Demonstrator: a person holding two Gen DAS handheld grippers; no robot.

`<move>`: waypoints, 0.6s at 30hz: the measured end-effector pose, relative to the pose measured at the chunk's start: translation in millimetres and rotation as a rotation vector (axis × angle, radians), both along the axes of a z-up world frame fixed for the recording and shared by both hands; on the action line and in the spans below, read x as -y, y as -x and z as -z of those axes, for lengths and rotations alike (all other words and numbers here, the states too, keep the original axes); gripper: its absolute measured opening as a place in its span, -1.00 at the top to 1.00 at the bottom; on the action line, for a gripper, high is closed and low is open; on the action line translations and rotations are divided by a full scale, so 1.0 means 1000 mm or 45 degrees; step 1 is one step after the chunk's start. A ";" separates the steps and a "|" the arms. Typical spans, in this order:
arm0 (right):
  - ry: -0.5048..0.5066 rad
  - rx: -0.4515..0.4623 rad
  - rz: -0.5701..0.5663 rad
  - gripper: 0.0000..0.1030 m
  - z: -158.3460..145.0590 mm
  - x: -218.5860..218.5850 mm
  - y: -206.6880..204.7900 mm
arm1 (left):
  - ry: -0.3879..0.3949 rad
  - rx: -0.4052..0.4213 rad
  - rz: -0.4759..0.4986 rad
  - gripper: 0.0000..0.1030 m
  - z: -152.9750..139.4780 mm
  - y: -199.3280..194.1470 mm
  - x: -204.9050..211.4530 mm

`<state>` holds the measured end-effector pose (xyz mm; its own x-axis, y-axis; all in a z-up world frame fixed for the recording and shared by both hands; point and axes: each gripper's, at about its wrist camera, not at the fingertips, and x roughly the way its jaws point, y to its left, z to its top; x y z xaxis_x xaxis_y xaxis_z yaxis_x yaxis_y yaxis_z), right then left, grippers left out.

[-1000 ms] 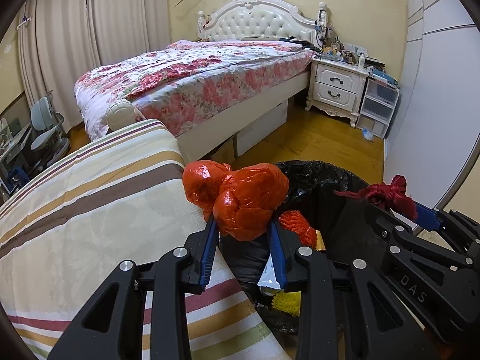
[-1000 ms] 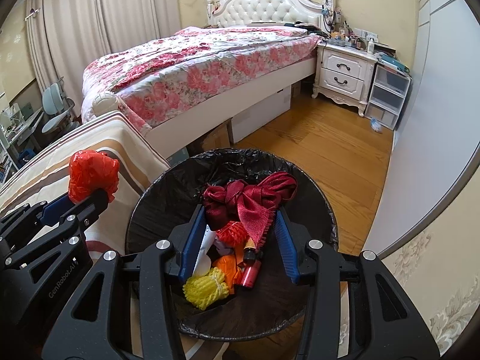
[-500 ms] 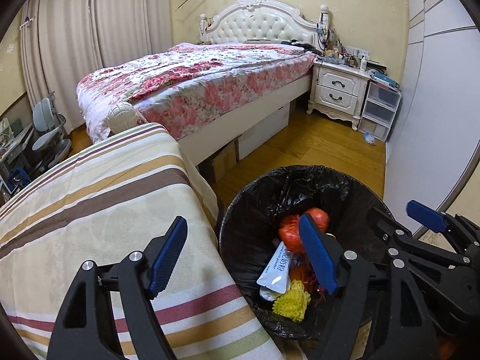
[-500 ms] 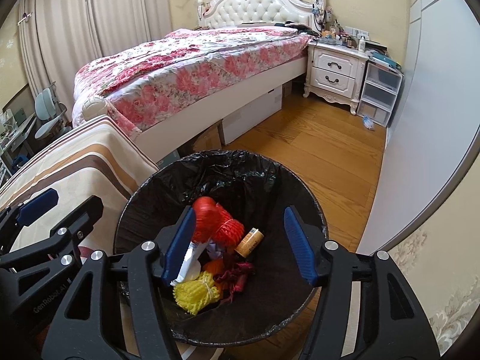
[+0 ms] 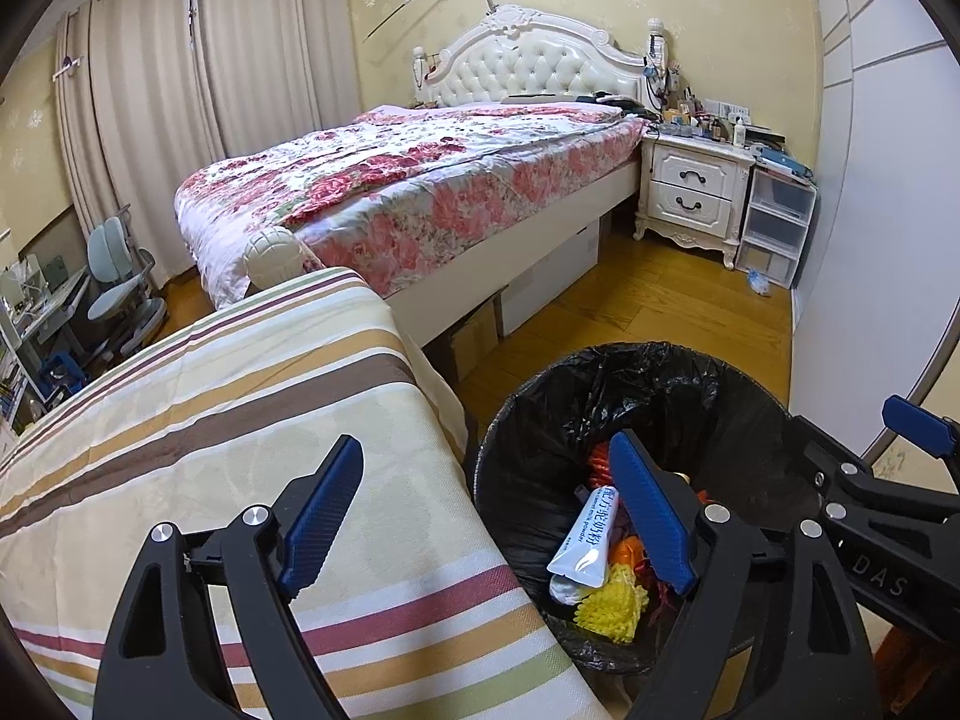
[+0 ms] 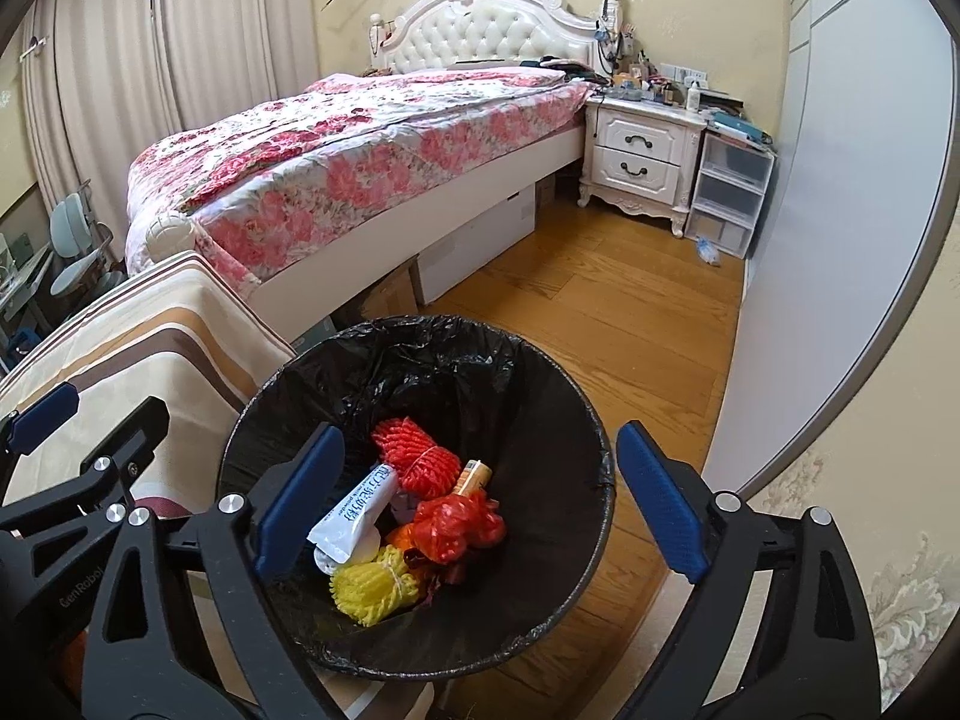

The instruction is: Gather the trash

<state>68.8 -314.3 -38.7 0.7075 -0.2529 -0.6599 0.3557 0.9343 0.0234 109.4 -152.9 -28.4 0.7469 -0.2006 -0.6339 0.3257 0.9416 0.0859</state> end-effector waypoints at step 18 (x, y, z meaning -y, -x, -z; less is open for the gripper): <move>0.005 0.007 -0.030 -0.82 -0.012 -0.026 0.027 | 0.072 0.020 -0.040 -0.62 -0.017 0.032 -0.038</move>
<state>41.7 -288.3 -26.2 0.7170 -0.2386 -0.6549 0.3335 0.9425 0.0217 77.6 -114.8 -11.4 0.7630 -0.2120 -0.6107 0.2950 0.9548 0.0371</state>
